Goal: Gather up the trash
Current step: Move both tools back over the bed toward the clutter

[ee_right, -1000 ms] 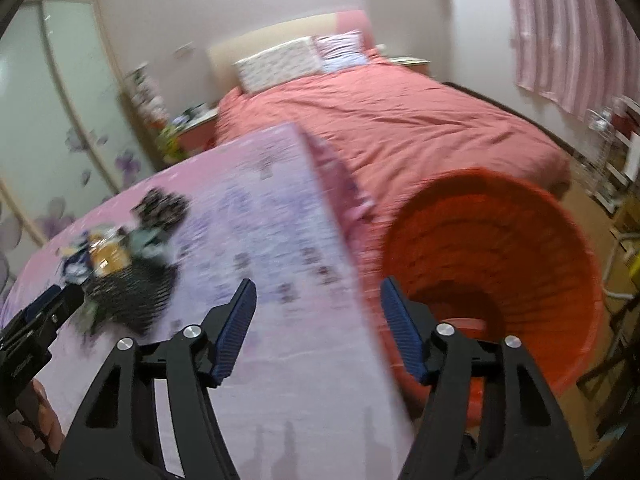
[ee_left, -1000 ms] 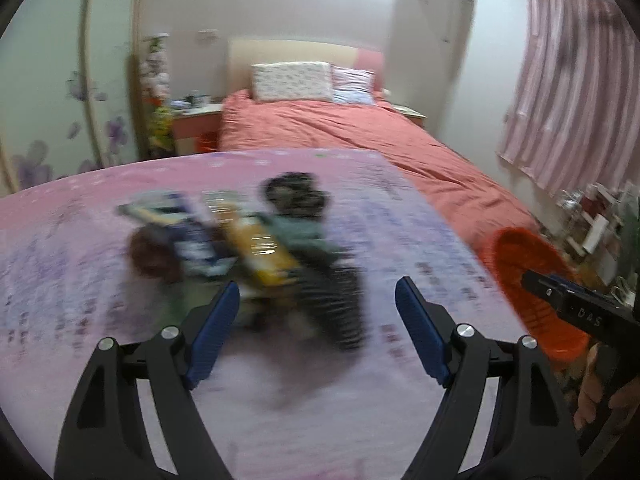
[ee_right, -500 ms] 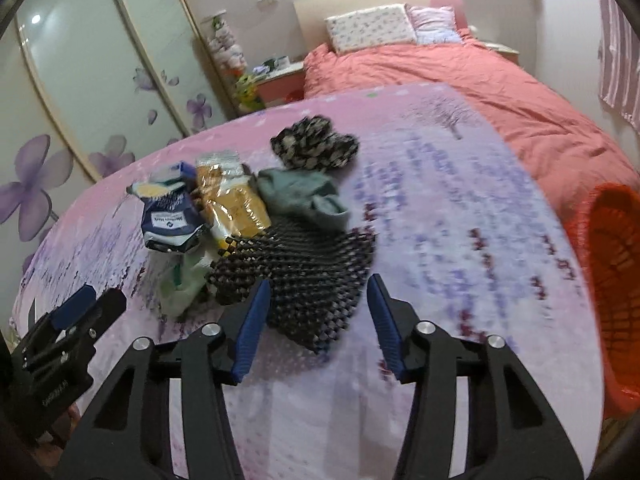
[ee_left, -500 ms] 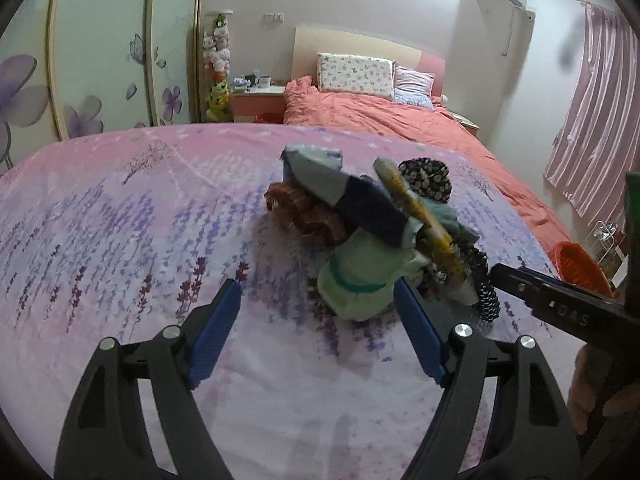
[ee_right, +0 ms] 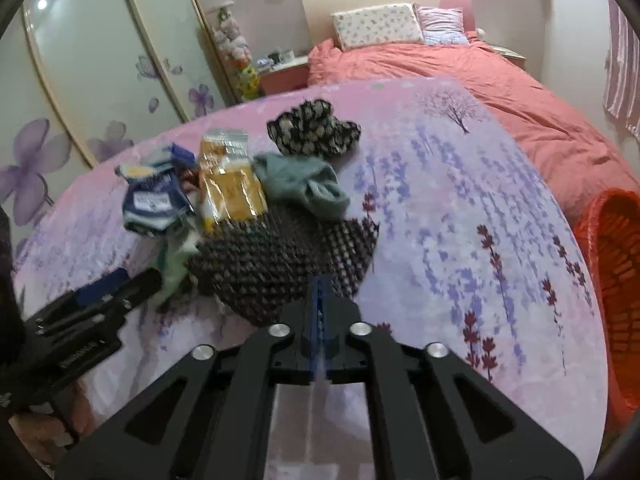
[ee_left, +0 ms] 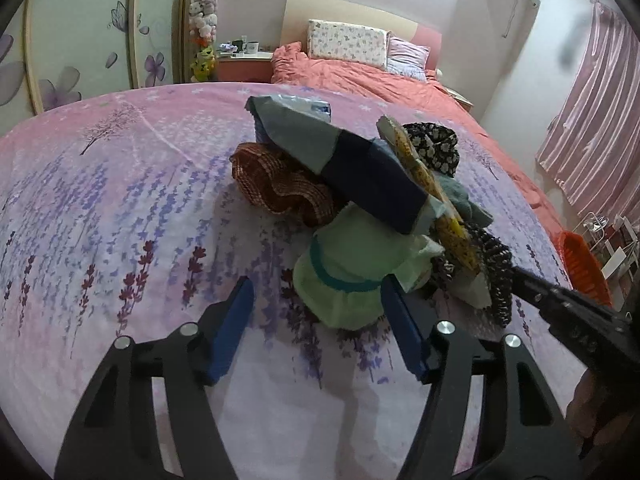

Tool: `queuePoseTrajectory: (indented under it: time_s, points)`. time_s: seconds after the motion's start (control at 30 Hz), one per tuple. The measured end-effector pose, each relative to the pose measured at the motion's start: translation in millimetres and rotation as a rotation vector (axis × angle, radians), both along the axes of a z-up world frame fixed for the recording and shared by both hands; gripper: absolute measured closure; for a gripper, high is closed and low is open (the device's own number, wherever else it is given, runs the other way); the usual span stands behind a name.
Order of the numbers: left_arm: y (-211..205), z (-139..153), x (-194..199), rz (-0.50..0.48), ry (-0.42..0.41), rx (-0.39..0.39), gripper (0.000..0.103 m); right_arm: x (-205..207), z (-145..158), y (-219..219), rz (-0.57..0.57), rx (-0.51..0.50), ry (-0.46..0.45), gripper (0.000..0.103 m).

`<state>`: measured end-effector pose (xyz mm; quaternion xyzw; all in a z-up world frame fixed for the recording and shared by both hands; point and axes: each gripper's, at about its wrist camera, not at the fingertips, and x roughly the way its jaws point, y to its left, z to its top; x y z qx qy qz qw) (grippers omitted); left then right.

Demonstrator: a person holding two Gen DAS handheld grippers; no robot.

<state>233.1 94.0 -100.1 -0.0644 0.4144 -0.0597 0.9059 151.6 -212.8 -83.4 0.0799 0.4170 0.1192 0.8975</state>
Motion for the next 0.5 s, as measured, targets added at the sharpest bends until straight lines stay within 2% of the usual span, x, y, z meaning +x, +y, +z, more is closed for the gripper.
queuePoseTrajectory:
  time_s: [0.03, 0.17, 0.2, 0.23, 0.3, 0.4, 0.5]
  points:
    - [0, 0, 1, 0.001, 0.001, 0.004, 0.038, 3, 0, 0, 0.002, 0.013, 0.007, 0.071]
    - [-1, -1, 5, 0.003, 0.006, 0.018, 0.038, 16, -10, 12, 0.016, -0.017, 0.038, 0.069]
    - [-1, -1, 5, 0.002, 0.007, 0.019, 0.038, 15, -11, 13, 0.015, -0.027, 0.031, 0.074]
    - [-2, -1, 6, 0.002, 0.007, 0.020, 0.039, 13, -12, 19, 0.018, -0.080, 0.009, 0.083]
    - [-3, -2, 9, -0.001, 0.012, 0.024, 0.043, 12, -12, 22, 0.048, -0.078, 0.007, 0.096]
    - [-4, -5, 13, -0.005, 0.027, 0.022, 0.054, 9, -11, 20, 0.044, -0.091, 0.005, 0.097]
    - [-7, -5, 14, -0.015, 0.030, 0.022, 0.071, 3, -10, 11, -0.002, -0.110, 0.000, 0.097]
